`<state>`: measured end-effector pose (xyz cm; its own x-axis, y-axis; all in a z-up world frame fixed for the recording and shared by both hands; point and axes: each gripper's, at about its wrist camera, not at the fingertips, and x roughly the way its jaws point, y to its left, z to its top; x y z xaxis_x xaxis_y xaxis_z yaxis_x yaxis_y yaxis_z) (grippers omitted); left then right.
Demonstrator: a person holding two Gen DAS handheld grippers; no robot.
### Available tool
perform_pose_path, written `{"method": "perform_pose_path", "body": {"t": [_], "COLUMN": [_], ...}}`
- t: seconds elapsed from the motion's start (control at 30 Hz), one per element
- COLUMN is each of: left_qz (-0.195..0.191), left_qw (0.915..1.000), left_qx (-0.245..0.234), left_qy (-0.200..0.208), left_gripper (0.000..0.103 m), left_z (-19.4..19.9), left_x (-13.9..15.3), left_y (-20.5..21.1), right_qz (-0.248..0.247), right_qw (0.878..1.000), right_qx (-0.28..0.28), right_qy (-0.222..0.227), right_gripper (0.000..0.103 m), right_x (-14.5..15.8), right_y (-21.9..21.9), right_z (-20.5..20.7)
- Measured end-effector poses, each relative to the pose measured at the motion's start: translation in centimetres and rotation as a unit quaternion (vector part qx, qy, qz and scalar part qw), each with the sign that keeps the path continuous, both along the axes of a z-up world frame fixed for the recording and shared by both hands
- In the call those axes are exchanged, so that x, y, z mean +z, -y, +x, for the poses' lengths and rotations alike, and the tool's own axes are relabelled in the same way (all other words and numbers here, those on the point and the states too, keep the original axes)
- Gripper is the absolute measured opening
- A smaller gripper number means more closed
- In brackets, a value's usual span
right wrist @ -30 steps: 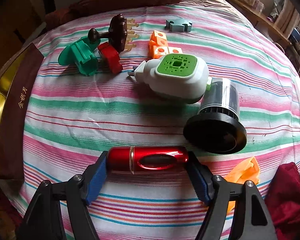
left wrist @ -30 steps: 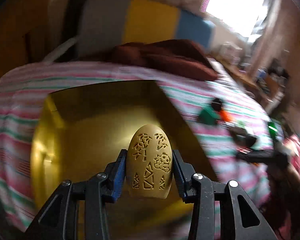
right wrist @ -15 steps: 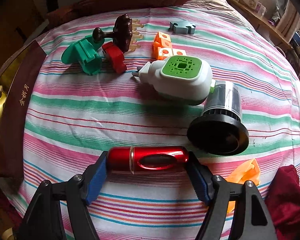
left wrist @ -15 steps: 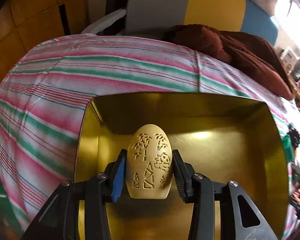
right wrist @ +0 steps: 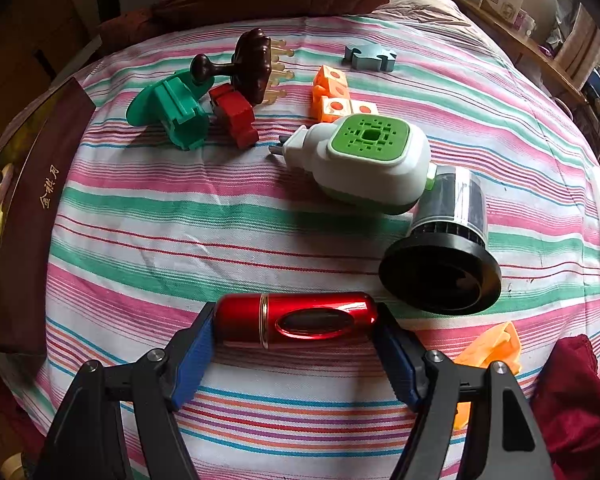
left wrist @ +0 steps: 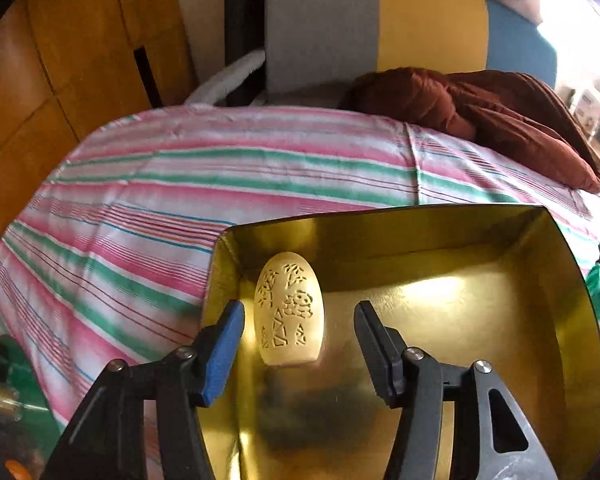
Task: Organize rigid objects
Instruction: 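Carry the yellow soap into the gold tray and open the left gripper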
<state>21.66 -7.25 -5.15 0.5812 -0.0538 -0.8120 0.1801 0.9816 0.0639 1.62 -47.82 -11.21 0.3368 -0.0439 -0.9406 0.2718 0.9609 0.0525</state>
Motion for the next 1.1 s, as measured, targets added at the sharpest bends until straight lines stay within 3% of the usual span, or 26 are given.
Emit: {"method": "perform_pose_path", "body": {"t": [0.2, 0.57, 1.1], "left_qz": [-0.005, -0.033, -0.025], "left_qw": [0.9988, 0.9955, 0.9941], "left_qx": [-0.005, -0.022, -0.040], "left_qy": [0.049, 0.086, 0.098], "left_gripper": [0.058, 0.061, 0.061], "left_z": [-4.7, -14.6, -20.0], "left_x": [2.5, 4.5, 5.0], "left_y": [-0.4, 0.0, 0.4], "right_qz": [-0.010, -0.012, -0.002], "right_qw": [1.000, 1.000, 1.000], "right_qx": [0.005, 0.006, -0.002], "right_qy": [0.001, 0.001, 0.001], "right_gripper": [0.076, 0.076, 0.076], "right_x": [0.0, 0.0, -0.3], "right_y": [-0.2, -0.3, 0.8], "right_z": [0.0, 0.0, 0.1]}}
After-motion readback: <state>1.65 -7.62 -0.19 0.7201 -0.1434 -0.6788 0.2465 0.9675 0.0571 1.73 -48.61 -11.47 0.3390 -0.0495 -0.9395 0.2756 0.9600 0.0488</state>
